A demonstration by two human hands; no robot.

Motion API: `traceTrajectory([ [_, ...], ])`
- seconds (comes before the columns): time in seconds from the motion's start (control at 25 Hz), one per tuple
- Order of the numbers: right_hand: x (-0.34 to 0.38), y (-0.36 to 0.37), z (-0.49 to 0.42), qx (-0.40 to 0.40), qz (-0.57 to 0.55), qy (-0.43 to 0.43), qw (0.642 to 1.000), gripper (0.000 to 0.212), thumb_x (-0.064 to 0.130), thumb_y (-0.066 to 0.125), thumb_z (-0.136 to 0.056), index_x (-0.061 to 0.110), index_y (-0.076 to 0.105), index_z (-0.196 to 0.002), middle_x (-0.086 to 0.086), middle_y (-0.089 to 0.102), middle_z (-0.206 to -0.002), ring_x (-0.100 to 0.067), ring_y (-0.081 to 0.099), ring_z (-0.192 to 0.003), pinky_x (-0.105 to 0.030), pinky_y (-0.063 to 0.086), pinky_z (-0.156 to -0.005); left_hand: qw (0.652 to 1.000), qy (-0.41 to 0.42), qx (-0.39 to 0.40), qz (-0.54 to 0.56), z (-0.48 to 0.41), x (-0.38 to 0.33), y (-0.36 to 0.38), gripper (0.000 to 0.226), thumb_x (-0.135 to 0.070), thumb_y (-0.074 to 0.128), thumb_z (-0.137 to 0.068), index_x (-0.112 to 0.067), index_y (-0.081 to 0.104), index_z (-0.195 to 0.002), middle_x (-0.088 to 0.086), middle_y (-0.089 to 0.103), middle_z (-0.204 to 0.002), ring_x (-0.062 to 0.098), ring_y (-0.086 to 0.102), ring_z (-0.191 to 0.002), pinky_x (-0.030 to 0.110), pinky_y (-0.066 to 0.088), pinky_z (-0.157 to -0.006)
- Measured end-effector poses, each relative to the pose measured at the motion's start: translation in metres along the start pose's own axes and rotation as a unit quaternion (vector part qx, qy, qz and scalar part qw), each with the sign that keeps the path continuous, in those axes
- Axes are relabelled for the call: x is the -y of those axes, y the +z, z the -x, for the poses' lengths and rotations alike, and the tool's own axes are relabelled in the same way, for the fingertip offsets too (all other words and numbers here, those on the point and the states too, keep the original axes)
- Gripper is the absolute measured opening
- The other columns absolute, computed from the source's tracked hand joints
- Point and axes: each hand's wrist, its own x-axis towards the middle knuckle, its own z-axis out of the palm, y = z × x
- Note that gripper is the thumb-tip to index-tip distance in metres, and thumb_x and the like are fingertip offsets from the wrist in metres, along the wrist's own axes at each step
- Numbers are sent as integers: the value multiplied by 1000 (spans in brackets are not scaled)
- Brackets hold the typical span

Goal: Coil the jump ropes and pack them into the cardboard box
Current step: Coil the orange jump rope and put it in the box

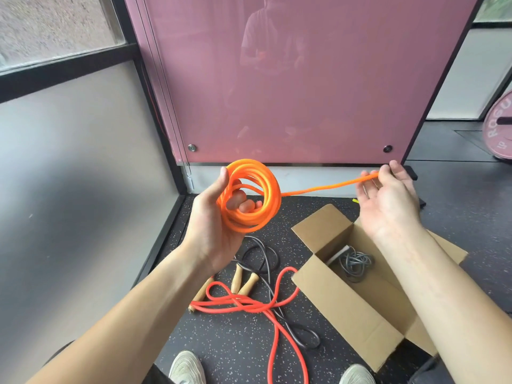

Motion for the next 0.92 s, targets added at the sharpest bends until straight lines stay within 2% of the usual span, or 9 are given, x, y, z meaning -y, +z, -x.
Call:
traceTrajectory([
  [0.12, 0, 8, 23, 113, -36, 16, 993, 9, 19, 62, -100, 24, 57, -94, 1, 61, -74, -12, 63, -59, -25, 56, -62, 996, 35, -38, -77, -4, 4, -5, 36, -36, 47, -104, -20, 61, -76, -5, 28, -56, 11, 38, -45, 29, 43, -73],
  [0.24, -13, 17, 54, 182, 38, 45, 981, 18, 32, 61, -97, 20, 58, -83, 4, 58, -63, -7, 53, -53, -19, 50, -56, 992, 39, -85, -80, -5, 8, -5, 29, -36, 50, -104, -20, 53, -80, -6, 31, -56, 8, 37, -43, 21, 43, -56],
  [0.36, -42, 12, 70, 225, 211, -8, 951, 30, 38, 52, -101, 15, 58, -82, 3, 52, -55, -13, 52, -53, -27, 51, -63, 997, 10, -71, -27, -3, 4, -4, 31, -38, 47, -104, -21, 50, -79, -7, 27, -55, 7, 33, -41, 17, 41, -45],
  [0.52, -61, 0, 67, 321, 349, -5, 880, 25, 43, 39, -100, 28, 59, -103, -1, 63, -84, -21, 63, -80, -50, 51, -87, 997, -12, -66, 34, -3, -5, -4, 37, -42, 45, -105, -19, 51, -75, -8, 25, -51, 5, 33, -41, 16, 42, -43],
  [0.64, -69, -8, 68, 406, 404, -15, 819, 43, 42, 32, -93, 30, 59, -125, 6, 65, -91, -25, 65, -82, -51, 54, -89, 996, -16, -80, 41, -5, -10, -8, 40, -42, 44, -105, -19, 48, -72, -8, 28, -48, 5, 34, -41, 17, 43, -44],
  [0.72, -71, -9, 71, 428, 428, -123, 787, 38, 38, 37, -98, 30, 62, -126, 8, 57, -72, -28, 59, -69, -43, 56, -80, 994, -6, -103, -23, -6, -9, -12, 38, -42, 47, -104, -20, 48, -72, -8, 31, -50, 6, 36, -41, 18, 41, -44],
  [0.76, -70, -9, 73, 434, 421, -179, 776, 33, 33, 43, -101, 34, 62, -128, 8, 50, -67, -23, 55, -62, -34, 53, -70, 990, 10, -115, -82, -5, -7, -13, 38, -42, 49, -103, -20, 50, -72, -7, 34, -51, 7, 38, -41, 20, 41, -45],
  [0.84, -66, -7, 75, 443, 391, -248, 768, 29, 20, 57, -99, 27, 66, -126, 7, 57, -68, -5, 57, -59, -18, 47, -63, 977, 50, -105, -181, -2, 0, -12, 38, -39, 49, -103, -18, 55, -72, -9, 41, -50, 7, 42, -42, 23, 41, -47],
  [0.92, -65, -5, 78, 428, 378, -244, 784, 18, 14, 72, -91, 17, 79, -108, 8, 71, -71, -7, 67, -62, -24, 54, -62, 957, 98, -65, -266, 3, 4, -10, 39, -36, 48, -104, -8, 61, -80, -12, 44, -47, 6, 41, -43, 24, 38, -50],
])
